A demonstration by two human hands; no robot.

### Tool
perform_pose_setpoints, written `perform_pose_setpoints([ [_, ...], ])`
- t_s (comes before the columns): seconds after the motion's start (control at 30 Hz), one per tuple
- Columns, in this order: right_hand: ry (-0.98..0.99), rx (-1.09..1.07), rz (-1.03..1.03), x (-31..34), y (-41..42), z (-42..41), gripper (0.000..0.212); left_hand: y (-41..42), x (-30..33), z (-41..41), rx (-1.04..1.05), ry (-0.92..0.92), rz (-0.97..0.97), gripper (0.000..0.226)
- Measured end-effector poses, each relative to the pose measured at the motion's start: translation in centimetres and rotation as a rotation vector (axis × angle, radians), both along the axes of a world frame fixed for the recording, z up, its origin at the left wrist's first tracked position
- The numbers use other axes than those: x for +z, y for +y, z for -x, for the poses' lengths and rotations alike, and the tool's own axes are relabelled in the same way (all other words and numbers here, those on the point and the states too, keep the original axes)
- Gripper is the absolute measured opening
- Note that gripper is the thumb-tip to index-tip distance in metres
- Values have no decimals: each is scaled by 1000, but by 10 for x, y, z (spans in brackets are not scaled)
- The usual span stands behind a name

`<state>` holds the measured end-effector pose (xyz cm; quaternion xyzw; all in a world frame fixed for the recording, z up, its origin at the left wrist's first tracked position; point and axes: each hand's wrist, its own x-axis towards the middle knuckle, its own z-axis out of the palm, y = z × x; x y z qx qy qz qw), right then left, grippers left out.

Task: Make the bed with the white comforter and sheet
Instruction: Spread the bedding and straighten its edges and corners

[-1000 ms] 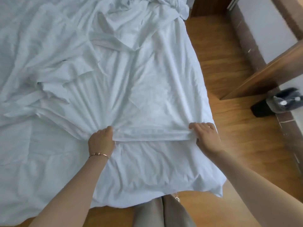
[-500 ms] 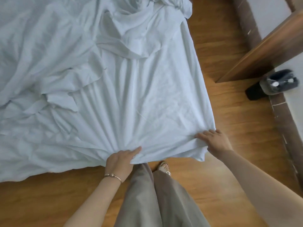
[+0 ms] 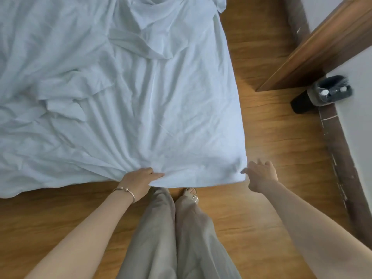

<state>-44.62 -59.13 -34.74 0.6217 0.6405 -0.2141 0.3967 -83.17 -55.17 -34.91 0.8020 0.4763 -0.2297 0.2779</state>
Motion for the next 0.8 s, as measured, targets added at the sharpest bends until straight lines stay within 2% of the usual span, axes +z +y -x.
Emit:
perform_pose_setpoints([
  [0.07, 124, -75, -158, 7, 9, 28, 59, 4, 4, 3, 10, 16, 32, 60],
  [0.13, 339, -157, -411, 13, 18, 66, 56, 6, 14, 4, 29, 42, 53, 58],
  [0.17, 479, -171, -454, 16, 21, 87, 56, 7, 20, 4, 32, 49, 51, 55],
  [0.23, 750, -109, -350, 26, 30, 135, 61, 12, 33, 3, 20, 45, -3, 47],
  [0.27, 823, -57, -264, 32, 33, 159, 64, 14, 41, 3, 23, 39, -50, 42],
  [0.3, 841, -10, -198, 36, 36, 183, 70, 18, 46, 3, 36, 27, -101, 37],
  [0.37, 821, 29, -221, 41, 40, 224, 75, 25, 55, 6, 65, -1, -186, 30],
  [0.47, 811, -133, -355, 41, 45, 257, 36, 35, 63, 24, 54, -53, -136, 23],
  [0.57, 870, -290, -298, 36, 46, 257, 14, 47, 58, 69, -53, -17, -38, 28],
  [0.67, 797, -340, -274, 34, 39, 257, 13, 66, 46, 132, -166, 112, -77, 16],
  [0.73, 666, -426, -263, 35, 33, 269, 19, 84, 43, 179, -180, 204, -112, 19],
  [0.8, 527, -509, -258, 37, 28, 294, 22, 103, 43, 222, -234, 198, -193, 23],
])
